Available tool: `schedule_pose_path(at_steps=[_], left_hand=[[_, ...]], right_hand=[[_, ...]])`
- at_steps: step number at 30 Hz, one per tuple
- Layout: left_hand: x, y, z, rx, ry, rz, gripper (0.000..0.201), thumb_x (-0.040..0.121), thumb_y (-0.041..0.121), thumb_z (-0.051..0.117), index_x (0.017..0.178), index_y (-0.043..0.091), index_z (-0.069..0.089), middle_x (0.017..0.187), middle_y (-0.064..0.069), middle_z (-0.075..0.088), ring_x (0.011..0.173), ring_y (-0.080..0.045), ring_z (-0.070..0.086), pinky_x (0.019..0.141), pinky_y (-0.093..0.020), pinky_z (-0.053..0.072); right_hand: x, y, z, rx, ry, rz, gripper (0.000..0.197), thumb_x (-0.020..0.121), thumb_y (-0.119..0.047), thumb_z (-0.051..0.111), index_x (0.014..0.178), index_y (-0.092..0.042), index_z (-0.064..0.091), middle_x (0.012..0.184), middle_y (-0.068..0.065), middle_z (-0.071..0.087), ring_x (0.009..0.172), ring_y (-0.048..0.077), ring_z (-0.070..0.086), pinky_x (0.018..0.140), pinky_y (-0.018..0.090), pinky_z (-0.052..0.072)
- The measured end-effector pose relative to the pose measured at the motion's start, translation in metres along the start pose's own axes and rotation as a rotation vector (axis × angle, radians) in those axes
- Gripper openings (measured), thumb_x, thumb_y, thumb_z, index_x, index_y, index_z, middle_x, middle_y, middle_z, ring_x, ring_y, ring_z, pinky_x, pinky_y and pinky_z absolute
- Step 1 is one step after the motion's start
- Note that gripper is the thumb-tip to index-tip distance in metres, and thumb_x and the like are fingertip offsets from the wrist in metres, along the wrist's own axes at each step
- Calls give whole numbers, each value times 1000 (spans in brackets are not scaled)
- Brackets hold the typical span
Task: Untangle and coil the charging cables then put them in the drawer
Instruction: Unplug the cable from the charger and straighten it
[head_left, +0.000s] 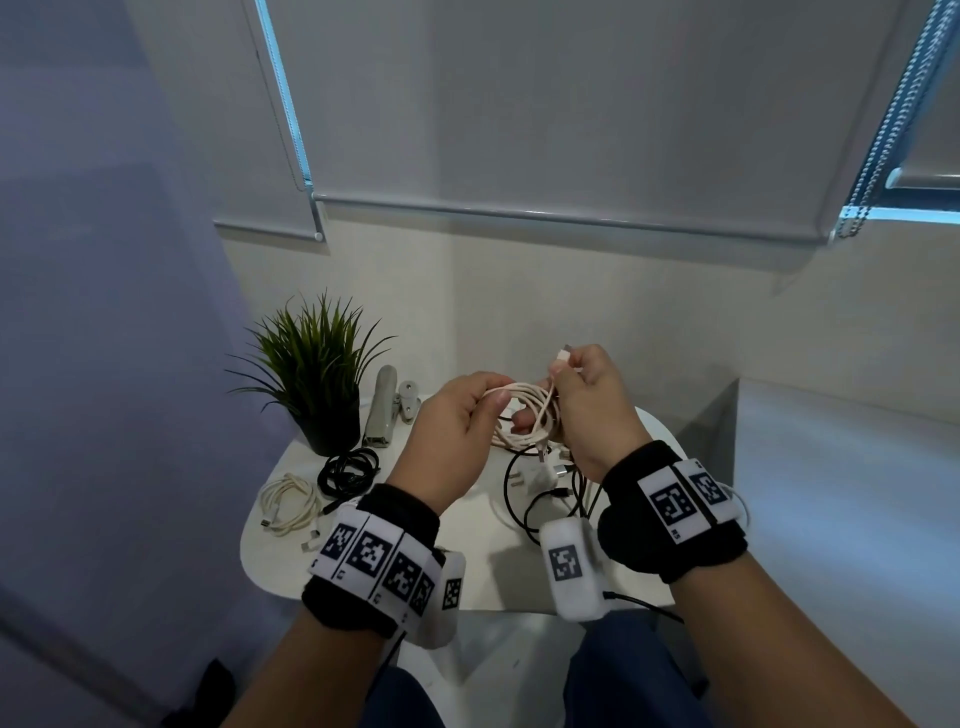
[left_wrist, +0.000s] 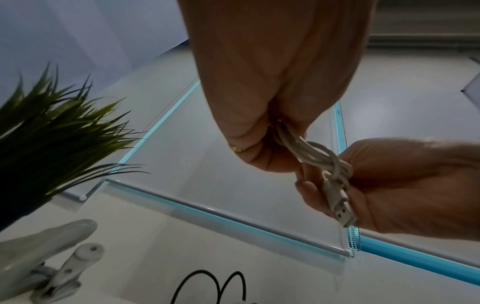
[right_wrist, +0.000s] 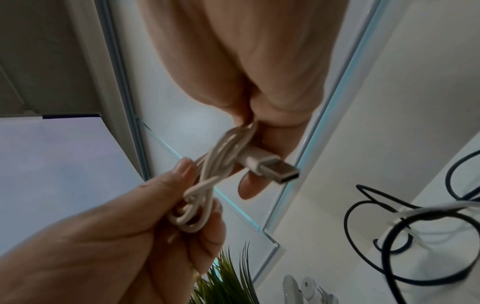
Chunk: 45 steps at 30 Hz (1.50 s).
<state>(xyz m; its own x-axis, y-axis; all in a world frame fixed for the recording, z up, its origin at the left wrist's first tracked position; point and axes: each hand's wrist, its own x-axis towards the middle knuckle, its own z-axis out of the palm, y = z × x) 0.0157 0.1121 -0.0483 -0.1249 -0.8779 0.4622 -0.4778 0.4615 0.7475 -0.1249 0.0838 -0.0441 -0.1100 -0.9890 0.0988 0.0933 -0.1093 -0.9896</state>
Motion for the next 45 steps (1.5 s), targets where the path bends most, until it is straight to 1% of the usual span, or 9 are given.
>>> schedule_pose_path(at_steps=[4,7,11,16,19,22,30,36,45], left_hand=[[-4,5,-2,99,35,65,16,95,13,53,98,13,69,86,-2,65,79,-4,55,81,8,20],[-6,9,-3,107,95,91,16,93,9,55,97,8,71,83,1,63,80,3,54,78,14,9],[-7,3,2,62,233,53,13,91,9,59,98,9,70,79,17,56,83,20,49,79,4,31],[-3,-2,3,-59,315,-25,4,88,9,64,91,9,65,77,42,54,63,-1,56,62,-20,48],[-1,-5,1,-93,279,-65,7,88,11,63,84,16,67,70,25,61,63,-10,57,62,-26,49],[-1,-7,2,-199,238,-132,14,89,10,62,82,21,67,67,8,62,58,-4,54,58,-19,47],[1,-2,-7,-839,78,-379,18,96,4,45,94,7,62,77,-9,66,70,-17,60,63,-27,54],[2,-6,-9,-204,221,-120,19,84,1,65,78,19,65,66,27,63,66,3,59,71,-17,50],[0,-2,-6,-19,196,-70,26,75,4,76,68,23,60,58,14,54,56,5,52,58,-7,45]], right_hand=[[-3,2,-1,-11,3,16,13,94,-11,53,82,-13,50,70,15,60,59,31,59,49,33,49],[-9,-2,1,29,-66,45,14,89,-7,61,77,-6,54,57,16,60,42,25,56,42,30,48],[-11,-7,4,-33,-146,45,14,92,-7,55,79,-4,62,59,16,61,44,19,58,50,32,49],[-17,-9,-1,-95,-281,0,9,87,-2,63,93,4,65,66,13,64,53,17,60,53,29,51],[-18,-8,-1,-158,-273,-21,4,86,2,63,89,2,66,60,10,64,53,22,57,47,26,50],[-16,-6,0,-186,-267,3,12,89,2,57,81,-3,65,60,8,63,57,25,58,49,28,50],[-17,-10,0,70,-298,76,18,90,6,53,79,-4,64,61,8,62,49,13,59,47,26,47],[-18,-11,-1,153,-273,109,14,91,5,50,89,1,63,64,11,64,52,16,60,48,26,46],[-18,-14,1,207,-222,169,17,94,5,44,87,-5,56,65,12,62,49,15,61,53,29,49]])
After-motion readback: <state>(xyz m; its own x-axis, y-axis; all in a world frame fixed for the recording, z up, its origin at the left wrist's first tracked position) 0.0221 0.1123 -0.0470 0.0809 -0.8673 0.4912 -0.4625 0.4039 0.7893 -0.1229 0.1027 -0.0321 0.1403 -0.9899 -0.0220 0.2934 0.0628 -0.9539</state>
